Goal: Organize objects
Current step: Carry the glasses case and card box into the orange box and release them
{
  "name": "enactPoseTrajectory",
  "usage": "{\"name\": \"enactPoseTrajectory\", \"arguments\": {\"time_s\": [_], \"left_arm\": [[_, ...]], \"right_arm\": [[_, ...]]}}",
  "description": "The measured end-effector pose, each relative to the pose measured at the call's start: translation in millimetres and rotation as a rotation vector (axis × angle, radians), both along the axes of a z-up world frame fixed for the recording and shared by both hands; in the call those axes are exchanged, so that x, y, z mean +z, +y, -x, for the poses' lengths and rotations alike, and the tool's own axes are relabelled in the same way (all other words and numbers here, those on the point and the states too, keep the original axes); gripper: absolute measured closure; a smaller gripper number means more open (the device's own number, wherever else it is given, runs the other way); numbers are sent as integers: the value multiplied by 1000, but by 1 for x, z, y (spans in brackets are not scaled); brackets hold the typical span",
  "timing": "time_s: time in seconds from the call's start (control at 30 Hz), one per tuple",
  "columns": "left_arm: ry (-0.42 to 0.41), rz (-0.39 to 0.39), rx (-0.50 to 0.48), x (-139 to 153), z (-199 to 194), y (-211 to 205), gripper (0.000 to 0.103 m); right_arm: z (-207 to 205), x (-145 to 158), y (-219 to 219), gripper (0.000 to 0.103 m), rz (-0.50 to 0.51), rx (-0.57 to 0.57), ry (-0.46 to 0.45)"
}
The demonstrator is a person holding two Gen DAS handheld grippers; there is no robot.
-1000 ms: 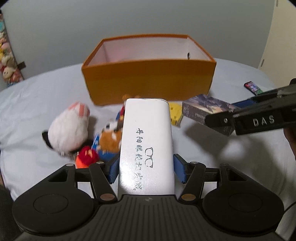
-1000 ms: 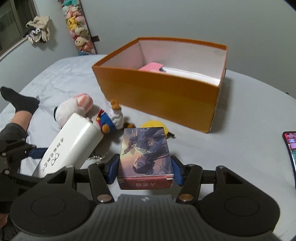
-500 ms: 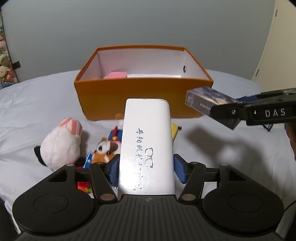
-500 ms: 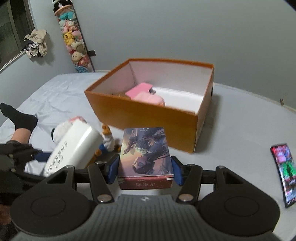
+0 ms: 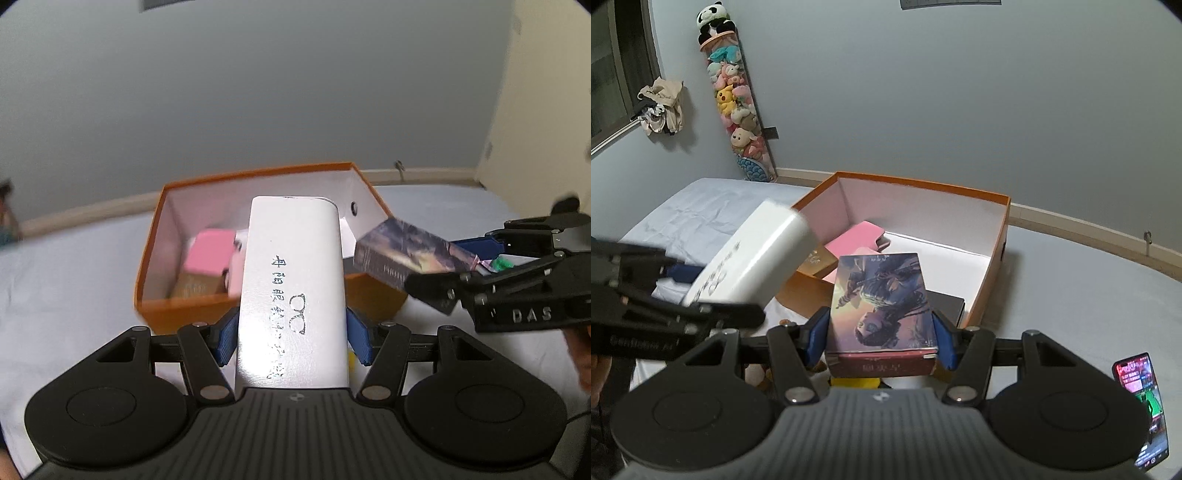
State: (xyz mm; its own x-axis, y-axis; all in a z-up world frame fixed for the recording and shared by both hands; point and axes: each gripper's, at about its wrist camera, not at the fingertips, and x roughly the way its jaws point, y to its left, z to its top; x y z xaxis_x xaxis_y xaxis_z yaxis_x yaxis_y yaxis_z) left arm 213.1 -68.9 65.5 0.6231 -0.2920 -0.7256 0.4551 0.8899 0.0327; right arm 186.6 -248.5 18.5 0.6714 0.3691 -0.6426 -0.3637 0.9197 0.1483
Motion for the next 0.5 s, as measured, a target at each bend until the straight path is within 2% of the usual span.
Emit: {"name": "enactPoseTrajectory", "arguments": {"time_s": [0.17,0.27,0.5], "left_arm": [[-29,-176,-204,2,-41,-21,34],[-2,-213,-330,0,-70,-29,34],[4,-306,-440,-15,-126,-47,34]], "right_arm": [[-3,-7,-6,44,-15,6,10],[-10,-8,-9,44,-23,7,13],[-46,-3,-9,44,-14,34,37]]}}
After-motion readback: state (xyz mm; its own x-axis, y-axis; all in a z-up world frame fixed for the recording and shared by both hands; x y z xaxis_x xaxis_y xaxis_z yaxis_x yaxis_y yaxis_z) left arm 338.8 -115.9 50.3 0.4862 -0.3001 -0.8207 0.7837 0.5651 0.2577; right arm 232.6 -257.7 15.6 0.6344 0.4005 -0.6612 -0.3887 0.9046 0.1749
